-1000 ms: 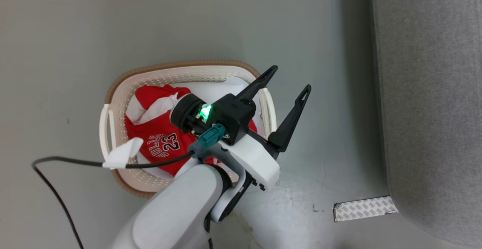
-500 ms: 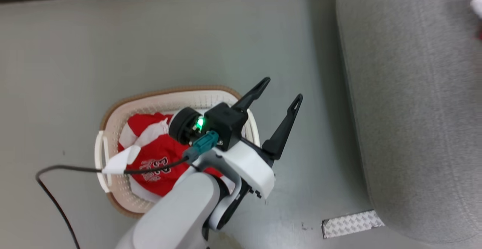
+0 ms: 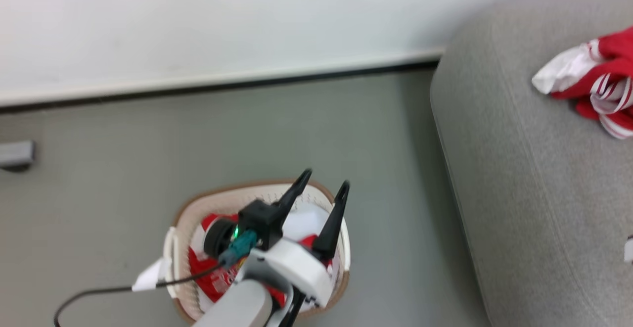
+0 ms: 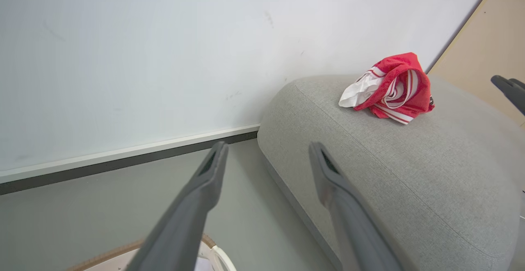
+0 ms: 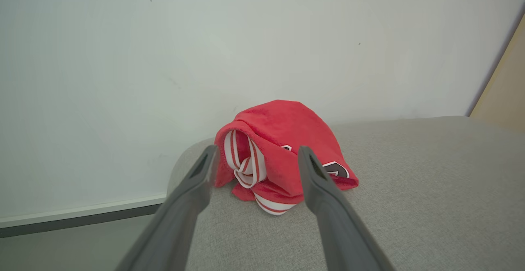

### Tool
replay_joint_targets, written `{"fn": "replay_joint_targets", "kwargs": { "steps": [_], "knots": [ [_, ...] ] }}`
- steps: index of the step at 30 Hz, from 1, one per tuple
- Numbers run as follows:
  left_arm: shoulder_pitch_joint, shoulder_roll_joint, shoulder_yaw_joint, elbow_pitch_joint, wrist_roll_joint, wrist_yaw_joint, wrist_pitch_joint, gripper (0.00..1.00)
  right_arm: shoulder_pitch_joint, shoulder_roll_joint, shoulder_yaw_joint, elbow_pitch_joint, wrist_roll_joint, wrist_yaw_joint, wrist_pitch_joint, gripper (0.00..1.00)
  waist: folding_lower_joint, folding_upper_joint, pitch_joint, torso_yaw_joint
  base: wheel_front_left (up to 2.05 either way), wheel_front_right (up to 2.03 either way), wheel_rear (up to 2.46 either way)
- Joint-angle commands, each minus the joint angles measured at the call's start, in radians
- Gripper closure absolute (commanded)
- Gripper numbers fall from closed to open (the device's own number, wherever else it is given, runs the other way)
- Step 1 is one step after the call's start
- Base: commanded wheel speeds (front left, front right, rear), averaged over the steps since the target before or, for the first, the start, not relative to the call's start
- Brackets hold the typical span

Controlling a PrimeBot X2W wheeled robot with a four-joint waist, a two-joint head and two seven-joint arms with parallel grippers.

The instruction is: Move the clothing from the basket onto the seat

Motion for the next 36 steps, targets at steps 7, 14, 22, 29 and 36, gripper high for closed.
{"fn": "replay_joint_targets", "kwargs": {
  "steps": [7,14,22,29,36],
  "knots": [
    [0.117,0.023,0.037,0.085,-0.028,0.040,-0.059,0.00,0.187,0.045,0.039,-0.099,0.047,-0.002,0.001,0.00,0.0002,0.0000,-0.175,0.098,0.00,0.00,0.00],
    [0.224,0.046,0.108,0.117,-0.039,0.055,-0.081,0.00,0.317,0.060,0.141,-0.125,0.025,-0.002,0.001,0.00,0.0002,0.0000,-0.239,0.149,0.00,0.00,0.00],
    [0.344,0.055,0.237,0.081,0.027,0.055,-0.080,0.00,0.402,0.100,0.219,-0.149,-0.002,-0.002,0.001,0.00,0.0002,0.0000,-0.293,0.178,0.00,0.00,0.00],
    [0.440,0.025,0.350,0.058,0.102,0.003,-0.080,0.00,0.455,0.134,0.257,-0.181,-0.034,-0.002,0.001,0.00,0.0002,0.0000,-0.329,0.182,0.00,0.00,0.00],
    [0.490,-0.015,0.431,0.067,0.167,-0.042,-0.080,0.00,0.474,0.149,0.268,-0.185,-0.039,-0.002,0.001,0.00,0.0002,0.0000,-0.341,0.177,0.00,0.00,0.00]
  ]
}}
